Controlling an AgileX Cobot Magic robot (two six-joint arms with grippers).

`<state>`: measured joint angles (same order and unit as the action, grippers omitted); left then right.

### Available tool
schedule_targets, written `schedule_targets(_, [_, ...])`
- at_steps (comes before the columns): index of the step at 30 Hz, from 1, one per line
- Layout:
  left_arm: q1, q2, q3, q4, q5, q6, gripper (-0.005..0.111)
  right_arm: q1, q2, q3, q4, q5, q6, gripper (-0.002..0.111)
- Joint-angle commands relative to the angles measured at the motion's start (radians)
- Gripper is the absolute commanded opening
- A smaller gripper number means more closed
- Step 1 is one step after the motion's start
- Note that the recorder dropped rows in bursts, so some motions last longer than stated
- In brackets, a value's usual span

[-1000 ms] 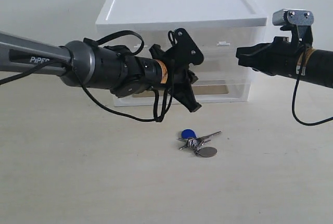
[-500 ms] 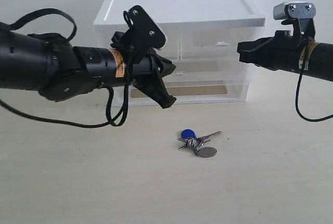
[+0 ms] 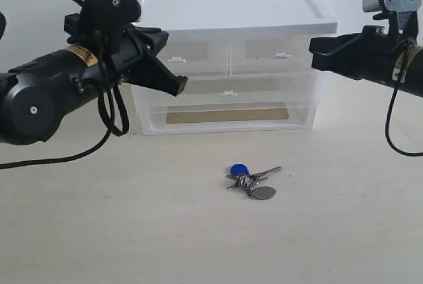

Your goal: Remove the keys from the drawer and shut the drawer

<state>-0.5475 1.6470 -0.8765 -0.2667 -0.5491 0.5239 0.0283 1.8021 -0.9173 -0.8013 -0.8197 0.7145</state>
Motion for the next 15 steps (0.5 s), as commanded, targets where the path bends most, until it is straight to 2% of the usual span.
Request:
schedule_targets(1, [0.008, 0.073, -0.002, -0.052, -0.05, 0.024, 0.004, -0.007, 0.062, 0.005, 0.124, -0.013, -0.08, 0.0])
schedule_targets(5, [0.01, 0.17, -0.036, -0.051, -0.11, 0.024, 0.004, -0.007, 0.104, -0.037, 0.118, 0.006, -0.084, 0.0])
schedule_targets(8, [0.013, 0.24, -0.094, -0.049, -0.105, 0.024, 0.004, -0.007, 0.113, -0.07, 0.093, 0.058, -0.065, 0.0])
schedule_targets(15, [0.051, 0.375, -0.278, -0.056, -0.071, 0.052, 0.004, -0.007, 0.116, -0.073, 0.1, 0.033, -0.067, 0.0])
